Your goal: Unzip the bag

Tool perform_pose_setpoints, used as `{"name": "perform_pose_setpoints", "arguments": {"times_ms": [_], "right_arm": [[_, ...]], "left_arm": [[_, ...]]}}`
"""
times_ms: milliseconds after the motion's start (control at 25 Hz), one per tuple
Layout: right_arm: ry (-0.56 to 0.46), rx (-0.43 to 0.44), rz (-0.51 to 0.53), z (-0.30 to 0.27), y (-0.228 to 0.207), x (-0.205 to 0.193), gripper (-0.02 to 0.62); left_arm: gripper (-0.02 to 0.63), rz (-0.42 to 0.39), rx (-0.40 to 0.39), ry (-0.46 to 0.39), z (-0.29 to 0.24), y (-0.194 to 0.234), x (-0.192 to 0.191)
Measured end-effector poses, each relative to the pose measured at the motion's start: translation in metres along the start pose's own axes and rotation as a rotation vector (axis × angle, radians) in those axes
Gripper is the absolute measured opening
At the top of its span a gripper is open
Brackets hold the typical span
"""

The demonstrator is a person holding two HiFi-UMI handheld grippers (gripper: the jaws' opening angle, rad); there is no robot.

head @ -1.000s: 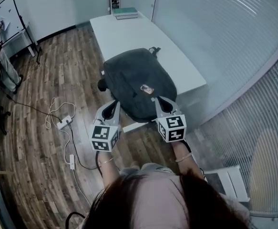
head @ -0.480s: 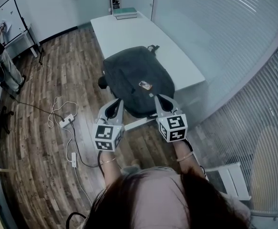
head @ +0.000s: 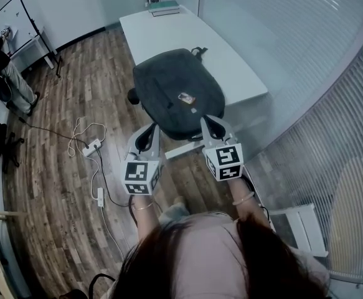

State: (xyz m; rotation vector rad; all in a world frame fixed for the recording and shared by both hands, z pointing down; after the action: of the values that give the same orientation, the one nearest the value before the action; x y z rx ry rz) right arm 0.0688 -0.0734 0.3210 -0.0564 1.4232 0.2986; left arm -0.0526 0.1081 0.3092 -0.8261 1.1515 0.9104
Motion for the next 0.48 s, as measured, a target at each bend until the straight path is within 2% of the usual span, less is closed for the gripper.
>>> {"name": "perform_pose_setpoints", "arguments": {"times_ms": [480], "right_arm": [[-0.055,0.031,0.001,0.033,-0.001,0.003,0.003]], "left_arm": [[0.009,-0.015,0.023,-0.011,0.019,-0.033,0.01]]}}
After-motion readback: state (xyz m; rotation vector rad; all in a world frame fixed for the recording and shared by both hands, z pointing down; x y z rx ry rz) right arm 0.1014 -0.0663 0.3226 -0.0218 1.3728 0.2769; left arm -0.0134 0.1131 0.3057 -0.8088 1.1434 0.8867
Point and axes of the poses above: the fingertips, and each gripper's own axes: z backward along the fingers, y to its left, x out of its top, the point moved 8 cm from there along z, backward along the fingers, and after that the axes turned 15 degrees about -y, right-handed, at the moved point
